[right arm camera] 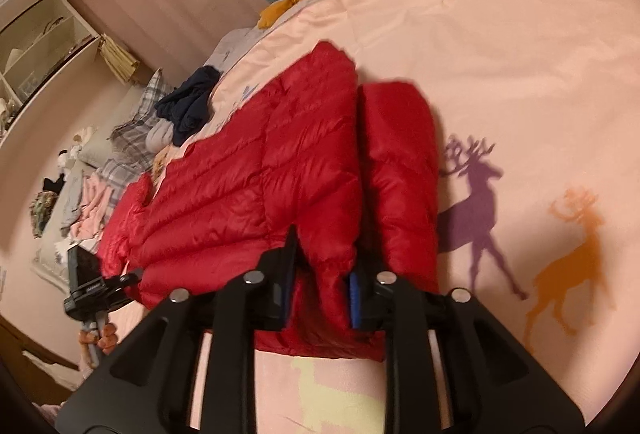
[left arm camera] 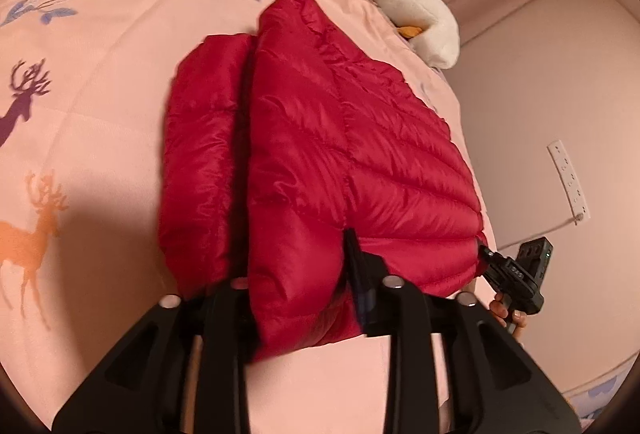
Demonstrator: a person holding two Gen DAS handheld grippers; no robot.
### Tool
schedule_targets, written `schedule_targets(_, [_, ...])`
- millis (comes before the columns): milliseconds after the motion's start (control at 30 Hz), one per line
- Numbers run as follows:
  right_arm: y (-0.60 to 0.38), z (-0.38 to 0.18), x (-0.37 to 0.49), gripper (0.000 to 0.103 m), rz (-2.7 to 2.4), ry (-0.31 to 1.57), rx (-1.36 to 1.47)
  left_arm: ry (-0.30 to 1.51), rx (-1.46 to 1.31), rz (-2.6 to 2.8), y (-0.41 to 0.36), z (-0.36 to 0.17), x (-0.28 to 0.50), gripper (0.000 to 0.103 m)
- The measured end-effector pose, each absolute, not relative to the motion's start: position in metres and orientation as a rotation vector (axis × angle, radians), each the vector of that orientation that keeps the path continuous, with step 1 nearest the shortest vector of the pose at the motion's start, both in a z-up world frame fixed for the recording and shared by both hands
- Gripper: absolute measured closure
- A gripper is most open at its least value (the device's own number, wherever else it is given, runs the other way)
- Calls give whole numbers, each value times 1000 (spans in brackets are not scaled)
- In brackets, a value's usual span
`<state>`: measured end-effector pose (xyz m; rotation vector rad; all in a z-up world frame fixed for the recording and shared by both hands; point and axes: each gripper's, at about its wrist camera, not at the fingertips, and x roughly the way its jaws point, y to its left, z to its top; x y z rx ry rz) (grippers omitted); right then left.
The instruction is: Fold large clothes
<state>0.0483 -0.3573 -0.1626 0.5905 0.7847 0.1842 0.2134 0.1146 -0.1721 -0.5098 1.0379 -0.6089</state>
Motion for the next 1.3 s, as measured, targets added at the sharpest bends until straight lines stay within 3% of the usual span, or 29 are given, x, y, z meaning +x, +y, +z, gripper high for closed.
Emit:
schedule_targets(167, [-350,-136,42,74,97,712,465,980,-364,-497,120,-150,202,57])
schedule_targets(233, [-349,-126,40,73,66,676,439,939,-285,-440,120,-137,197,43])
schedule_targets(267, [-348,-122,39,70,59,663,433,916,-254,-416,121,-131,195,41])
schedule_targets(333, [-343,-112,39,62,42,623,402,877,-210,-399,121,-120,192,41])
schedule_targets(700, [-297,-103,86,62,66,637,257,781,-19,-382,67,-90,211,40])
schedule_targets(1167, [-279,-140,126,63,52,828,170,828,153,-351,23,-125,237,40])
schedule_targets(1300, [-274,-122,126,49,88,796,173,820,155,-352,23,-119,239,40])
